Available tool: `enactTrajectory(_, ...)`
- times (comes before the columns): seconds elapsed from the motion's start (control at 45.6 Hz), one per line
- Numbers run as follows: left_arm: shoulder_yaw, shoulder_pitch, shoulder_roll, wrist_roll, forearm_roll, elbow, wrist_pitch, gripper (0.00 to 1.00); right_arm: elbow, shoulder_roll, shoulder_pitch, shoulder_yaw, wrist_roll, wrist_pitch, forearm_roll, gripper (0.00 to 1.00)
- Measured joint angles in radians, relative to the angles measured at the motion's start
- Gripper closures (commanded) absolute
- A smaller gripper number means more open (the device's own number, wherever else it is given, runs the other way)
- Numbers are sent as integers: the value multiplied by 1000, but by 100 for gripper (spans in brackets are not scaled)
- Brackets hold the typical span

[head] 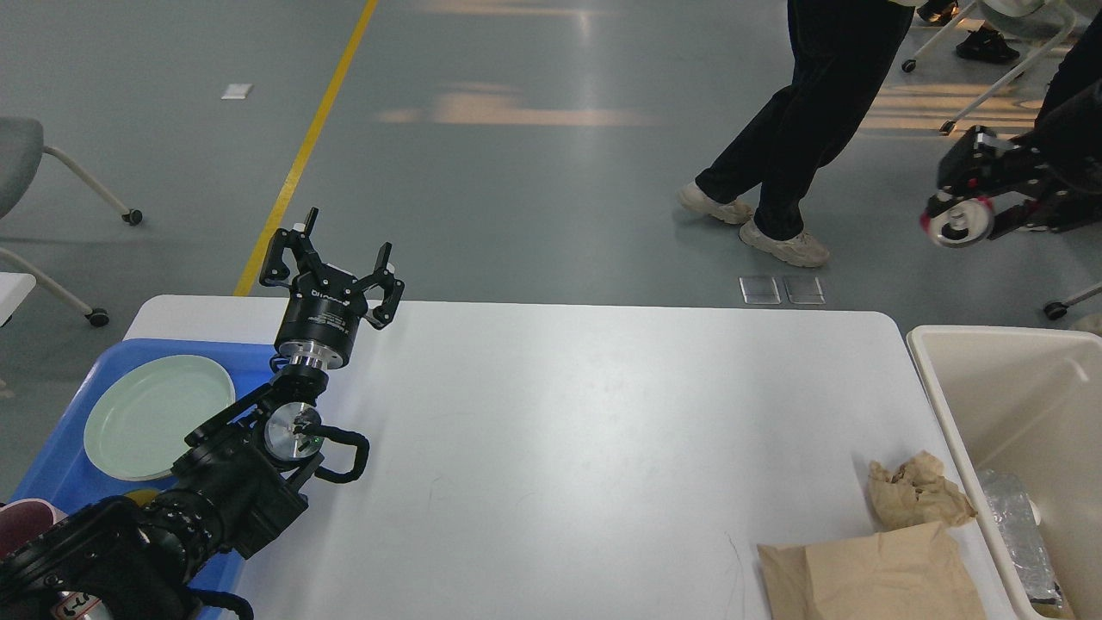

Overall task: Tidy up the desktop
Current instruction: 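Lift the red can with the right gripper and carry it to the bin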

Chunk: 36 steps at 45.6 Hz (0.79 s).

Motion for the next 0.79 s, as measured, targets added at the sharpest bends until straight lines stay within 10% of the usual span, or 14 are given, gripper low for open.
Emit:
enactTrajectory(0.417, 0, 0, 0, 0, 0, 0, 0, 4, -181, -262, -192, -27, -8, -11, -106, 100)
enactTrajectory(0.789, 0, 0, 0, 0, 0, 0, 0, 4, -178, -346, -465, 59, -8, -369, -85, 100)
